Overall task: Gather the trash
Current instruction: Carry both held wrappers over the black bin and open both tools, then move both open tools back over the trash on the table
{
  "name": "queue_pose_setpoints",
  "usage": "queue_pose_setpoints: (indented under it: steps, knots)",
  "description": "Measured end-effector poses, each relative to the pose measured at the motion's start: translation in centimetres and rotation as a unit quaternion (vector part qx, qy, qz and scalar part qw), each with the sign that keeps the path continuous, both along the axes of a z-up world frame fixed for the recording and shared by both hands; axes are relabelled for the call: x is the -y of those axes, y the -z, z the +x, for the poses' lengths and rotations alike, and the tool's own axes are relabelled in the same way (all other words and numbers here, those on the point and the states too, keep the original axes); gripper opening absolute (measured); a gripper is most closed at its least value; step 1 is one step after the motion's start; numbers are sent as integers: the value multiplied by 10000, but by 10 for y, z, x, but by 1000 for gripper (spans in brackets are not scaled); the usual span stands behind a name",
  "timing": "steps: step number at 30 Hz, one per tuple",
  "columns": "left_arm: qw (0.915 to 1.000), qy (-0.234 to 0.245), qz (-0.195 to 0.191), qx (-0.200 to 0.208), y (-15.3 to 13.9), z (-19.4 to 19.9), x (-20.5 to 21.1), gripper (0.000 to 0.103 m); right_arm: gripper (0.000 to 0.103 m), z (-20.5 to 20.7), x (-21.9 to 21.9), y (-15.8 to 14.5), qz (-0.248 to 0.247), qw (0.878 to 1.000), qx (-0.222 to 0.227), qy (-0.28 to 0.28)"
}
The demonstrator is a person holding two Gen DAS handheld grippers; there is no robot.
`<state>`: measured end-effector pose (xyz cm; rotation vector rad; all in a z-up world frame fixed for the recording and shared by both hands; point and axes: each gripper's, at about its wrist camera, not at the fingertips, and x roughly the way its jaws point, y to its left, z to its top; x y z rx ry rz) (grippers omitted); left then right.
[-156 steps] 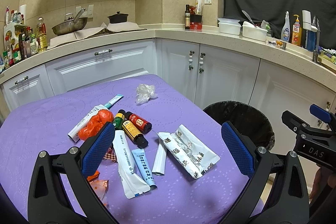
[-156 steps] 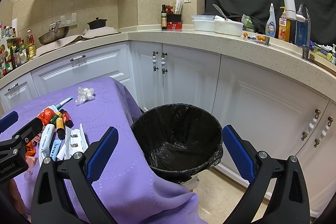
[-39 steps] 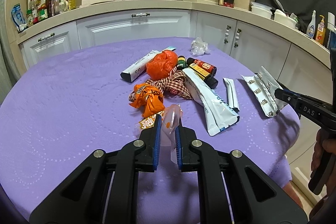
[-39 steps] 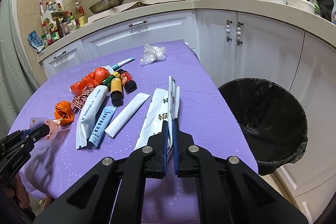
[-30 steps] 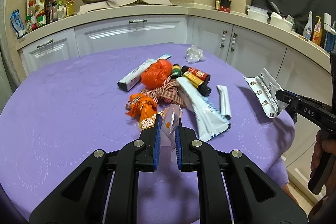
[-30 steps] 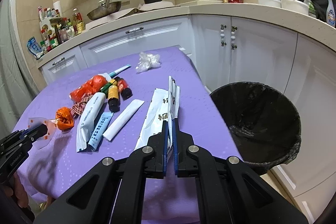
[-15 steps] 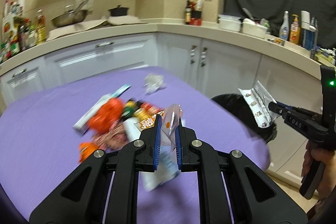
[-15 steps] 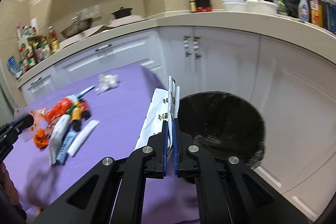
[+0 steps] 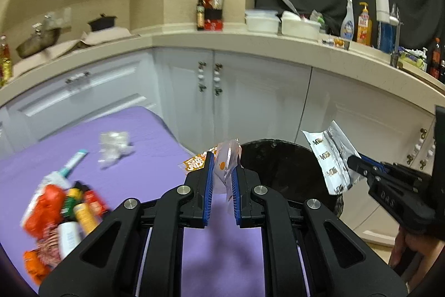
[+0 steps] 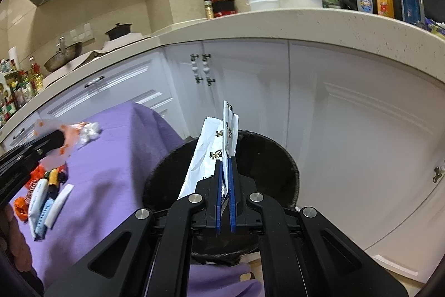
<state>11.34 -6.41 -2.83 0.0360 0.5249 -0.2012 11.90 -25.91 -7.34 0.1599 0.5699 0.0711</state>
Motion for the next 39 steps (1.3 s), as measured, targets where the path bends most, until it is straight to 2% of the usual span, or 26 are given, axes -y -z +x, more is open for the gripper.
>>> queue_pose_setpoints:
  steps: [7, 9, 10, 11, 14, 17, 22, 26, 32, 39]
  knots:
    - [9985, 18, 166, -526, 26, 57, 34, 14, 6, 30, 14, 22, 113, 9997, -152, 150]
    - [9975, -58, 246, -662, 36, 73, 40, 27, 21, 36, 16, 30, 114, 9995, -208, 194]
    - [9971, -78, 255, -716, 40, 77, 41, 30, 34, 40, 17, 34, 106, 9994, -221, 257]
    - [9964, -123, 270, -796, 45, 83, 42, 36, 41, 41, 17, 35, 108, 9993, -226, 283]
    - [9955, -134, 156, -930, 47, 89, 40, 39, 42, 42, 18, 36, 119, 9992, -237, 306]
    - [9966, -162, 190, -780, 43, 83, 38, 48, 47, 36, 18, 31, 127, 9991, -166, 359]
    - [9978, -161, 138, -631, 30, 75, 32, 53, 52, 25, 17, 20, 105, 9991, -55, 403]
    - [9984, -234, -1, -508, 16, 62, 16, 54, 54, 20, 13, 14, 81, 9992, -10, 386]
    - [9984, -478, 62, -284, 2, 39, -10, 57, 54, 12, -5, 11, 54, 9998, -23, 213]
    - [9954, -951, 77, -88, -9, 0, -60, 60, 54, 2, -37, 7, 69, 9998, -16, -177]
